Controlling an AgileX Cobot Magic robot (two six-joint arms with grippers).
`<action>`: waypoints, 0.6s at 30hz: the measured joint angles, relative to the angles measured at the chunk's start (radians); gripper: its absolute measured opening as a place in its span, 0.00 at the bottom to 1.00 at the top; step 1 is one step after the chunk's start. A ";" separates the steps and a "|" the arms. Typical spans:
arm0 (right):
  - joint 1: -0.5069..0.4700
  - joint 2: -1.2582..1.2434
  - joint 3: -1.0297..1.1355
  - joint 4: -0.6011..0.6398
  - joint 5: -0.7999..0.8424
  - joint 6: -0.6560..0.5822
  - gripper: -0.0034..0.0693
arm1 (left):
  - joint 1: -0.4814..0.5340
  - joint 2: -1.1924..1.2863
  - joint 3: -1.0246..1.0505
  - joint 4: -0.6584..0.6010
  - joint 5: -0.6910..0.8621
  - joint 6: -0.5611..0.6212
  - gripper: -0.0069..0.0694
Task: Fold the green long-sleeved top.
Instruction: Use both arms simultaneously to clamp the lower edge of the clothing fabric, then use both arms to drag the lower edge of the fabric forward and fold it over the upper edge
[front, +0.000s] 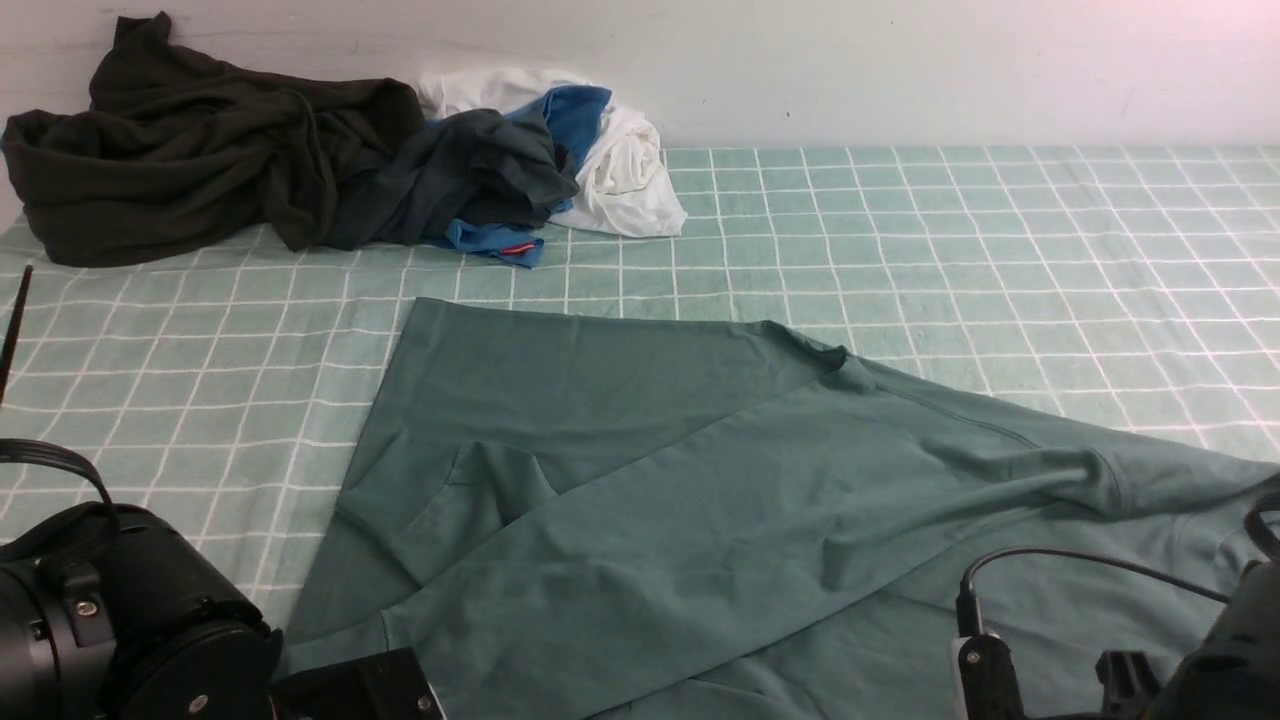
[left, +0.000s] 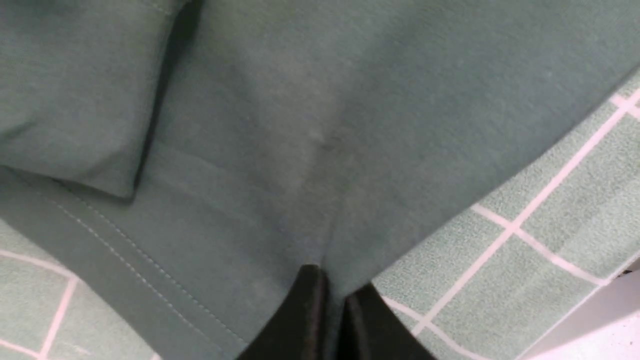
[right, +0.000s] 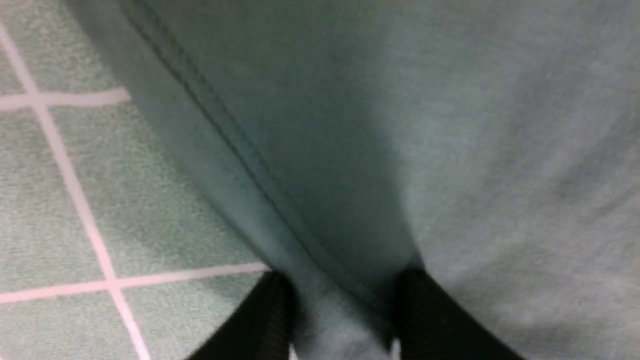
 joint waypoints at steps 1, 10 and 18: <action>0.000 0.000 0.000 -0.004 -0.001 0.000 0.33 | 0.000 0.000 0.000 0.000 -0.001 0.000 0.10; 0.000 -0.052 -0.112 -0.039 0.082 0.000 0.07 | 0.016 0.000 -0.089 0.001 0.063 0.000 0.10; -0.042 -0.063 -0.364 -0.055 0.232 -0.031 0.07 | 0.178 0.011 -0.305 0.020 0.113 0.042 0.10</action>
